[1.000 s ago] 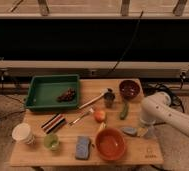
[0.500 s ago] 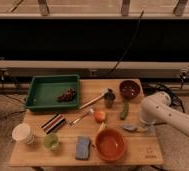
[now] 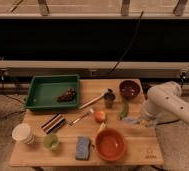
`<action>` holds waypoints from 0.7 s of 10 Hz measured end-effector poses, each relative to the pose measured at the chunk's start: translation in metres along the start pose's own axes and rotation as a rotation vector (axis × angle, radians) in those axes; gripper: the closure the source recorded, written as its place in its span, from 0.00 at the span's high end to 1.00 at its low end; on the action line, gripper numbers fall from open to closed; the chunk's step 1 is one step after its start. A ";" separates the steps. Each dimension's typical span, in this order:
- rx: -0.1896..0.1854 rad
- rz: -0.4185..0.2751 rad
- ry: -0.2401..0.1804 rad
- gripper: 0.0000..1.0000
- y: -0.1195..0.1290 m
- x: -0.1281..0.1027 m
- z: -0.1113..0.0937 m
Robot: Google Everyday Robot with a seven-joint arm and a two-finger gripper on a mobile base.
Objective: Place towel in red bowl
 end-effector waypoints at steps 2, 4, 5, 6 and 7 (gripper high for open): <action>-0.005 -0.042 -0.041 0.00 0.008 -0.016 -0.027; -0.018 -0.080 -0.079 0.00 0.018 -0.039 -0.033; -0.027 -0.108 -0.097 0.00 0.024 -0.055 -0.028; -0.042 -0.130 -0.110 0.00 0.030 -0.068 -0.019; -0.059 -0.150 -0.124 0.00 0.037 -0.079 -0.008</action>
